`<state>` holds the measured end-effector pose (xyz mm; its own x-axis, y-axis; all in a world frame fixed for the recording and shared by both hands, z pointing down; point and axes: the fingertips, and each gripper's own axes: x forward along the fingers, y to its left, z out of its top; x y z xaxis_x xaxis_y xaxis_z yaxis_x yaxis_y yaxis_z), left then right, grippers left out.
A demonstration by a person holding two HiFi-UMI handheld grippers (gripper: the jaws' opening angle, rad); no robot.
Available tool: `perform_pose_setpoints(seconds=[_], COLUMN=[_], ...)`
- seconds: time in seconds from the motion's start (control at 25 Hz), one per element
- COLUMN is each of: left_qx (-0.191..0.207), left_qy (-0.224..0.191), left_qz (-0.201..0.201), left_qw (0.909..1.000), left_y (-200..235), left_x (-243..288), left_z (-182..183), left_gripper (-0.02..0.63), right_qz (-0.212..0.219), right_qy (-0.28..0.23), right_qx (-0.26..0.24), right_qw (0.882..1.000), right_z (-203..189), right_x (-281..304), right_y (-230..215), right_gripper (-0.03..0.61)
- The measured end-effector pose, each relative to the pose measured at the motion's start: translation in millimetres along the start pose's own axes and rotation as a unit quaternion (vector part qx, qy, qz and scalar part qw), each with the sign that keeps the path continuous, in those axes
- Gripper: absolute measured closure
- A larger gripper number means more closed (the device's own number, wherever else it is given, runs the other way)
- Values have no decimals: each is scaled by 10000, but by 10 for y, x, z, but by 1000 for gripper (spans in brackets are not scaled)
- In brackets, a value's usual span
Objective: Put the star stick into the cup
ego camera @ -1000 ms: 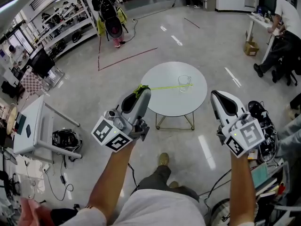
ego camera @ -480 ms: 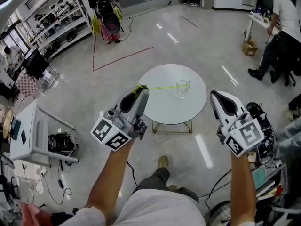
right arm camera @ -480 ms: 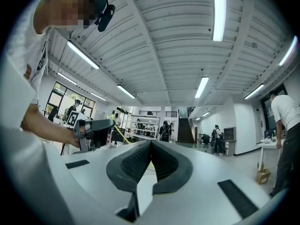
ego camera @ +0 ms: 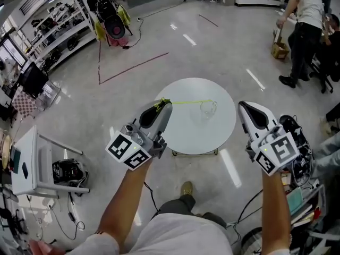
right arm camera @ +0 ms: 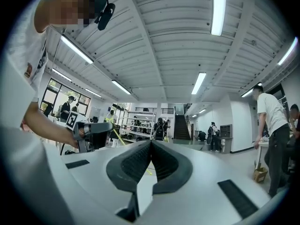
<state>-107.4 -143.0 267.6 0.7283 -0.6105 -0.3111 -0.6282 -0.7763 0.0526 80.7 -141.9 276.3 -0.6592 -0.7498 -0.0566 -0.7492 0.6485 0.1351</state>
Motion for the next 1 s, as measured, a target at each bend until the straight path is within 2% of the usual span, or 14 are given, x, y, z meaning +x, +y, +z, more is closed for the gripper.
perform_pose_setpoints(seconds=[0.4,0.76,1.0], left_qx=[-156,-289,-419], left_qy=[543,976,1142], left_qz=[-446,-874,-892], left_qw=[9974,9910,9886], left_y=[487,662,744], left_x=[337,514,631], left_z=[-512,-866,-1079], left_gripper=[584,584,584], right_qz=[-222,-389,-475], right_qy=[220,389,532], right_qx=[-47,-52,-68], right_qw=[9995,9985,9974], right_z=[-184,-311,-381], right_x=[579,876,912], right_y=[-287,-393,-500], right_gripper=[568,568,568])
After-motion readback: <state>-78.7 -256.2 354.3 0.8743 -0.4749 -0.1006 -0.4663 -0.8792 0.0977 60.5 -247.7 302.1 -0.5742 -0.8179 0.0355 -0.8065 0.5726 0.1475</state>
